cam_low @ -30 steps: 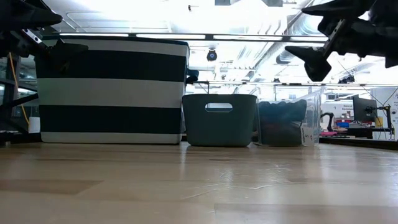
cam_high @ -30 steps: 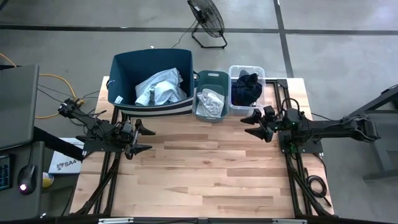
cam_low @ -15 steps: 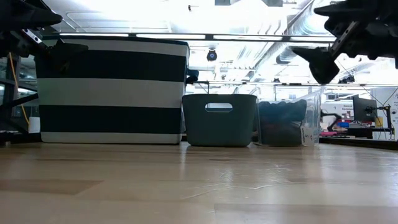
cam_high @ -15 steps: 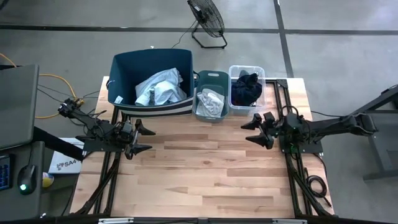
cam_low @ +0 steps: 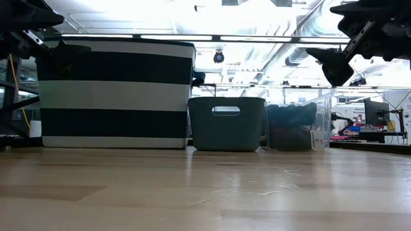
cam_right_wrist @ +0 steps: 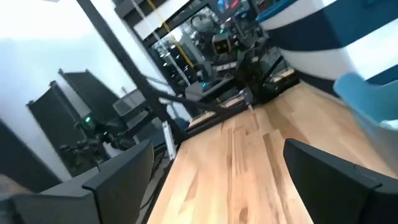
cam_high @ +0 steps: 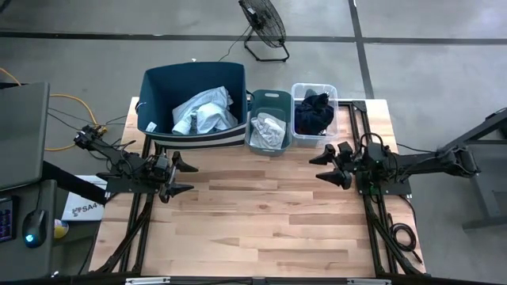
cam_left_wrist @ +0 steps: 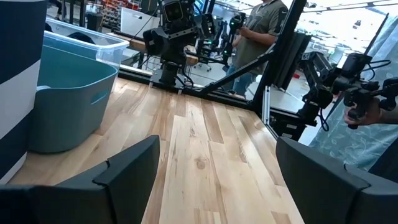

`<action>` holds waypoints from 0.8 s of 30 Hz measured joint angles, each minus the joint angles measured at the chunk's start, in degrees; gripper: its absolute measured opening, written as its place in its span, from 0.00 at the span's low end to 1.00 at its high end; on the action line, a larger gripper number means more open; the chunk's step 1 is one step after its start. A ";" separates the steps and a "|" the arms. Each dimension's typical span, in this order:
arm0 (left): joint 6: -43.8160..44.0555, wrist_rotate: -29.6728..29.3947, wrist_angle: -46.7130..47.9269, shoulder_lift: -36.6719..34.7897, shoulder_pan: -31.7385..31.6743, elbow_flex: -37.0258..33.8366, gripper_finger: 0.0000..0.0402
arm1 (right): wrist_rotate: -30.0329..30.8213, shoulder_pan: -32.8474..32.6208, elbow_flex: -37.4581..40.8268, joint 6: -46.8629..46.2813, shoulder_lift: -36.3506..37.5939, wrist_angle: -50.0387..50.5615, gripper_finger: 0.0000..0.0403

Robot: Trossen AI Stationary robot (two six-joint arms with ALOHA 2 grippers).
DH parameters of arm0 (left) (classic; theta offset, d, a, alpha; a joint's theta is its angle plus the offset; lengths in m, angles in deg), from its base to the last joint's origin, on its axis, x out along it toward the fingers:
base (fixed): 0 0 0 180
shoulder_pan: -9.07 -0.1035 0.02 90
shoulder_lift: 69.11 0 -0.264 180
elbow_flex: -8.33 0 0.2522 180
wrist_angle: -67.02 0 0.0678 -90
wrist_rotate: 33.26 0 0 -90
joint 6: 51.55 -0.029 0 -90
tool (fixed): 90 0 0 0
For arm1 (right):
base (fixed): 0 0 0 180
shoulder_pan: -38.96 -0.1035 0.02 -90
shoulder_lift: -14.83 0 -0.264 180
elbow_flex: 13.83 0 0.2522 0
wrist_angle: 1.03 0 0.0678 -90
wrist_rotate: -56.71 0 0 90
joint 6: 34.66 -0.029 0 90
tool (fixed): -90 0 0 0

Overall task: Pick & Place Cloths
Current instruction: Return to Home Position

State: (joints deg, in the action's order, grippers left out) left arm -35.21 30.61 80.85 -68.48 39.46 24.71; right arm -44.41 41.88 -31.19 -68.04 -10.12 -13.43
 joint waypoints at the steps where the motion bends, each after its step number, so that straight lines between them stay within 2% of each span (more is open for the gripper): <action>1: 0.02 0.00 0.00 -0.02 0.00 0.00 0.79 | -0.55 -0.23 -0.02 0.00 0.09 0.30 0.88; 9: 0.02 0.00 0.00 -0.02 0.02 0.00 0.79 | -0.86 -1.06 -0.07 -0.09 0.18 9.33 0.88; 18: 0.02 0.00 0.00 -0.02 0.00 -0.01 0.79 | -1.79 -1.06 -0.07 -1.95 0.18 10.06 0.88; 24: 0.00 0.00 -0.02 -0.02 0.02 0.00 0.79 | 0.57 -1.06 -0.07 -4.02 0.18 10.08 0.88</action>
State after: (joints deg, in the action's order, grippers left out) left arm -35.21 30.61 80.84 -68.50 39.48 24.70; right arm -43.84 40.82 -31.25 -72.07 -9.94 -3.35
